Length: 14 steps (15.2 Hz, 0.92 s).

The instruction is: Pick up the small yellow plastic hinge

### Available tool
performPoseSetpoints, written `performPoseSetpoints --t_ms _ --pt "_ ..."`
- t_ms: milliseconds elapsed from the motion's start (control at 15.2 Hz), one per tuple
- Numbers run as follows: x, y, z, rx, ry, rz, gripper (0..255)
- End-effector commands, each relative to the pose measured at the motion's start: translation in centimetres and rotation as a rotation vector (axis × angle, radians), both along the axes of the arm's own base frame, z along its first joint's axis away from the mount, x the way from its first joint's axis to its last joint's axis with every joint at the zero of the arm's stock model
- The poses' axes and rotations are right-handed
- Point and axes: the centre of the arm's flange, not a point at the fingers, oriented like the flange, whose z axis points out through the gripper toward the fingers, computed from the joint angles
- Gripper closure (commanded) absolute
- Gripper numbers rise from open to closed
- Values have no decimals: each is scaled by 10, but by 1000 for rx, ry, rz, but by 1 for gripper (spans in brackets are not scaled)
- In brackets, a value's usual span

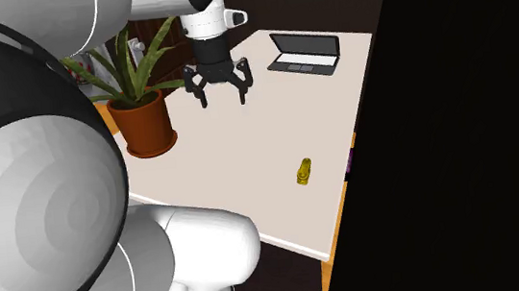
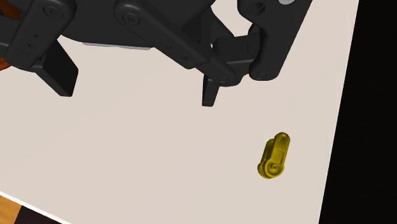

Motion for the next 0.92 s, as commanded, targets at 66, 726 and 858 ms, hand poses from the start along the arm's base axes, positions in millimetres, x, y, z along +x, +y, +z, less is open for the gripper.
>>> performPoseSetpoints --t_ms 66,726,858 --pt "3 -10 -9 5 -1 -17 0" --pt "29 -105 -103 56 -15 -185 0" --pt "32 -124 -122 67 -18 -219 0"
